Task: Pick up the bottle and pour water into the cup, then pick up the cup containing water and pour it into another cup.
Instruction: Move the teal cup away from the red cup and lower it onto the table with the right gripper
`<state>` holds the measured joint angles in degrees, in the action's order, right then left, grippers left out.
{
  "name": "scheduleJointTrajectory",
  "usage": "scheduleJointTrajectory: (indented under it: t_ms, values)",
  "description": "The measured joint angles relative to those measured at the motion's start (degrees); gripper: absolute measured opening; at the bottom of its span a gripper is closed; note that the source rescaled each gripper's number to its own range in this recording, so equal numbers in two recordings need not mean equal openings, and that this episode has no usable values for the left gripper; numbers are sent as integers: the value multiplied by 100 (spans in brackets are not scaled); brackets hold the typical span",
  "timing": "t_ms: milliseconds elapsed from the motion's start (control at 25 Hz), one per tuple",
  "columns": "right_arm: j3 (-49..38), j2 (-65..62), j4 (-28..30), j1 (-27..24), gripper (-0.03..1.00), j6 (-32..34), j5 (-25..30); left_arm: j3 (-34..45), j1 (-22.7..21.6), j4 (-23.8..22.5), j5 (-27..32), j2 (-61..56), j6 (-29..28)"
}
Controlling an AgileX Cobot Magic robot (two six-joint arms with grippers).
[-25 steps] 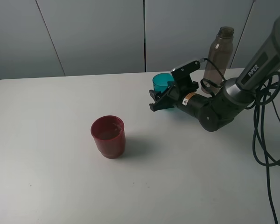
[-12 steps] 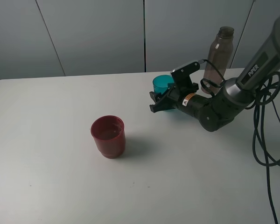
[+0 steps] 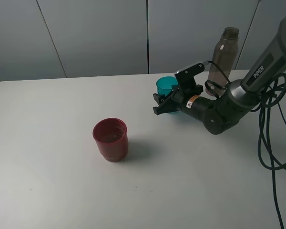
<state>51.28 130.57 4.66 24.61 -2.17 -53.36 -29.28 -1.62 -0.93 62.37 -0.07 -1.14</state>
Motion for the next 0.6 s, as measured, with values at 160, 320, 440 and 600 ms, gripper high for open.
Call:
scheduleJointTrajectory:
  t_ms: [160,320,440,600]
  values:
    - [0,0,0,0,6,217,0,0,0,0,0,0,0]
    - [0,0,0,0,39,305,12,0,0,0,0,0,0]
    - [0,0,0,0,79,380,40,0,0,0,0,0,-13]
    - [0,-31,0,0,99,411,500,0,0,0,0,0,-11]
